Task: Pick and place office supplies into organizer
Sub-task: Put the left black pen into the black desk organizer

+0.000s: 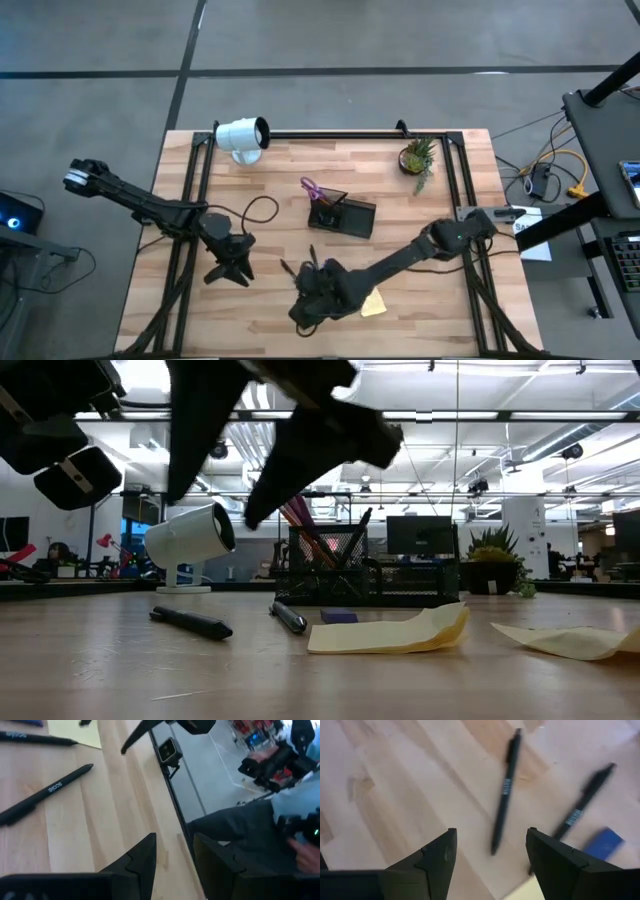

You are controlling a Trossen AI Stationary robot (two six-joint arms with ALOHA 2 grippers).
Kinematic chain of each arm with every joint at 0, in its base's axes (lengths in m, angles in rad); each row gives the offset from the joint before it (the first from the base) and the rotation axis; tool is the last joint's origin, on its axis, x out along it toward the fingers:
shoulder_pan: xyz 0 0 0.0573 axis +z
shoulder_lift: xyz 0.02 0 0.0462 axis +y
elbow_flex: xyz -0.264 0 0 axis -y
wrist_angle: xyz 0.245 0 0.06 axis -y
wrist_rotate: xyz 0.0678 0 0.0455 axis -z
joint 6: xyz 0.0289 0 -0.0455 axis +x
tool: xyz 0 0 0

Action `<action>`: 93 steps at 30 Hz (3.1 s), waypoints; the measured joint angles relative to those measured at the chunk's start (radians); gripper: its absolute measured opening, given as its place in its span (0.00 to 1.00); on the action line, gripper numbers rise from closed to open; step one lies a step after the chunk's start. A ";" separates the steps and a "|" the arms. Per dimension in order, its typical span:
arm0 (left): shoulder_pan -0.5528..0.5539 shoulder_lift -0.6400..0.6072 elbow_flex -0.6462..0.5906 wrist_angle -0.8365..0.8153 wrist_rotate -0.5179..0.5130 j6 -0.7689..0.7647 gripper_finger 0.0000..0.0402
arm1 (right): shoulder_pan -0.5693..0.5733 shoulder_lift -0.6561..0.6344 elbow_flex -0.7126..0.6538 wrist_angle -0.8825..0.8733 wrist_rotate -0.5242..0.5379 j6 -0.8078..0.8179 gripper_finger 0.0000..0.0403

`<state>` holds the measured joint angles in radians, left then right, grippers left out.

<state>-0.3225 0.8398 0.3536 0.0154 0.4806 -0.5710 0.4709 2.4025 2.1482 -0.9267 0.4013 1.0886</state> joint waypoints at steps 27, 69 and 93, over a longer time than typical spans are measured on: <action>-0.005 0.194 -0.006 0.030 -0.076 0.168 0.29 | -0.037 0.123 0.067 -0.054 -0.149 -0.141 0.32; -0.004 0.276 0.015 0.090 -0.334 0.578 0.30 | -0.046 0.120 -0.012 0.028 -0.163 -0.158 0.04; -0.006 0.521 0.079 0.101 -0.358 0.579 0.34 | -0.045 0.120 -0.011 0.026 -0.141 -0.206 0.04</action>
<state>-0.3283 1.3609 0.4330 0.1164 0.1226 0.0080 0.4259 2.5221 2.1372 -0.9006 0.2604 0.8825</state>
